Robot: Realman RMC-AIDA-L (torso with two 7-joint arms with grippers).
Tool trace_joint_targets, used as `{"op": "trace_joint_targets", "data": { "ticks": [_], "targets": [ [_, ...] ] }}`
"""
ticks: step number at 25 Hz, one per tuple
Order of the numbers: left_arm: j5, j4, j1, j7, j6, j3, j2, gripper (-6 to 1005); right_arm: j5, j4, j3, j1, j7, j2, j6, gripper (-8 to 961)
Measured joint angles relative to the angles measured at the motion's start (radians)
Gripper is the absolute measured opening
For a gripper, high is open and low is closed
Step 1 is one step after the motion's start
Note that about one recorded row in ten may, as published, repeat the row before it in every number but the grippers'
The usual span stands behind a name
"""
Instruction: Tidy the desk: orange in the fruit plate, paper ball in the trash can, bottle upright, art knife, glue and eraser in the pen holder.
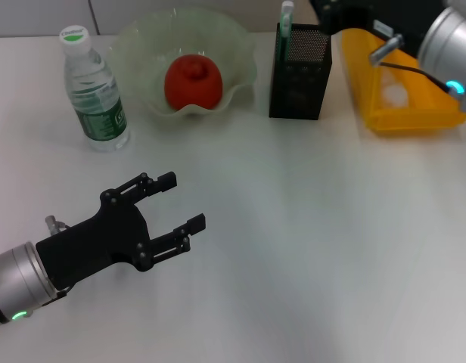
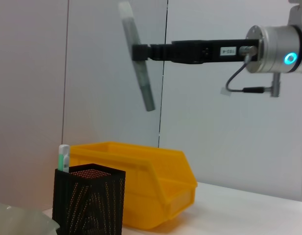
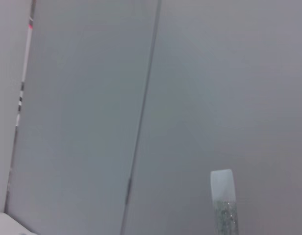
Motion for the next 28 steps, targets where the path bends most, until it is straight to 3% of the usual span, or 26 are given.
{"op": "trace_joint_targets", "data": {
  "ticks": [2, 3, 4, 5, 7, 8, 9, 11, 13, 18, 28],
  "targets": [
    [0.0, 0.0, 0.0, 0.0, 0.0, 0.0, 0.0, 772, 0.205, 0.076, 0.006, 0.032, -0.203, 0.0, -0.027, 160],
    [0.0, 0.0, 0.0, 0.0, 0.0, 0.0, 0.0, 772, 0.411, 0.173, 0.039, 0.064, -0.382, 0.003, -0.102, 162],
    [0.0, 0.0, 0.0, 0.0, 0.0, 0.0, 0.0, 772, 0.411, 0.173, 0.039, 0.064, -0.382, 0.003, -0.102, 164],
    [0.0, 0.0, 0.0, 0.0, 0.0, 0.0, 0.0, 772, 0.521, 0.23, 0.062, 0.083, -0.483, 0.004, -0.155, 165],
    [0.0, 0.0, 0.0, 0.0, 0.0, 0.0, 0.0, 772, 0.745, 0.39, 0.114, 0.127, -0.668, 0.003, -0.302, 169],
    [0.0, -0.001, 0.0, 0.0, 0.0, 0.0, 0.0, 771, 0.937, 0.566, 0.152, 0.175, -0.819, -0.001, -0.447, 171],
    [0.0, -0.002, 0.0, 0.0, 0.0, 0.0, 0.0, 771, 0.937, 0.566, 0.152, 0.175, -0.819, -0.001, -0.447, 173],
    [0.0, -0.002, 0.0, 0.0, 0.0, 0.0, 0.0, 771, 1.084, 0.746, 0.175, 0.234, -0.918, -0.005, -0.571, 176],
    [0.001, -0.004, 0.0, 0.0, 0.0, 0.001, 0.0, 771, 1.144, 0.869, 0.197, 0.295, -0.937, -0.008, -0.621, 180],
    [0.002, -0.003, -0.001, -0.003, -0.001, 0.006, 0.0, 770, 1.137, 1.115, 0.24, 0.455, -0.931, -0.009, -0.591, 189],
    [0.001, 0.0, -0.01, -0.001, 0.001, 0.008, -0.001, 770, 1.121, 1.209, 0.243, 0.531, -0.929, -0.009, -0.479, 207]
  ]
}}
